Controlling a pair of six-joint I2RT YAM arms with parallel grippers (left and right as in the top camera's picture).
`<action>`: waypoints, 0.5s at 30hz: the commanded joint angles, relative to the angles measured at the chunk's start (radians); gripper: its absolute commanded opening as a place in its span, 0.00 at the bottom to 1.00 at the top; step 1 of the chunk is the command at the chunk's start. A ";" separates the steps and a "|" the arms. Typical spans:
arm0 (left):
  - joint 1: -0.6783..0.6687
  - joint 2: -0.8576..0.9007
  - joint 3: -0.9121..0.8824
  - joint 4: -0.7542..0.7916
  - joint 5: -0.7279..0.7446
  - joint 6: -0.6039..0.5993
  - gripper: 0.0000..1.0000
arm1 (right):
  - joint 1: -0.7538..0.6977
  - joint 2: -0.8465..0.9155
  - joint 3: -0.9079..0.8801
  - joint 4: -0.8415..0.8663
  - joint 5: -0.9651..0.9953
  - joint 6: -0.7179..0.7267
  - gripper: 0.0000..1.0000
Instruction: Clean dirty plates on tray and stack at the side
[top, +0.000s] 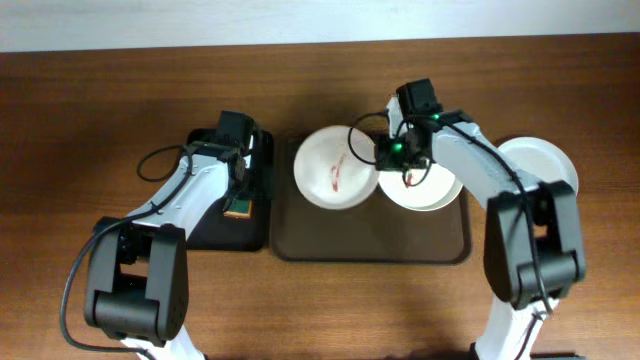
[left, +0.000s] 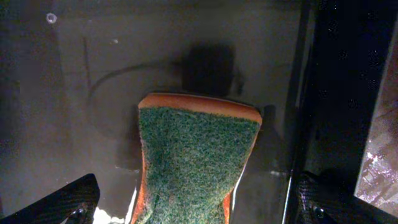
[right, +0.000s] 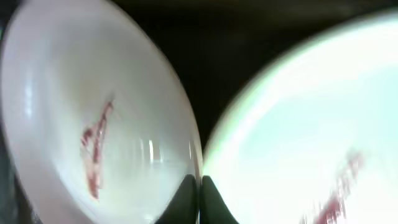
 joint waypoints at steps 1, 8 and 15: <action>-0.003 -0.022 0.016 -0.001 0.015 0.002 1.00 | 0.019 -0.048 0.007 -0.124 -0.024 0.000 0.04; -0.003 -0.021 0.015 0.008 0.014 0.002 1.00 | 0.080 -0.048 -0.028 -0.211 -0.024 -0.011 0.04; -0.003 -0.019 0.008 0.025 0.014 0.002 0.73 | 0.091 -0.048 -0.040 -0.214 -0.023 -0.011 0.04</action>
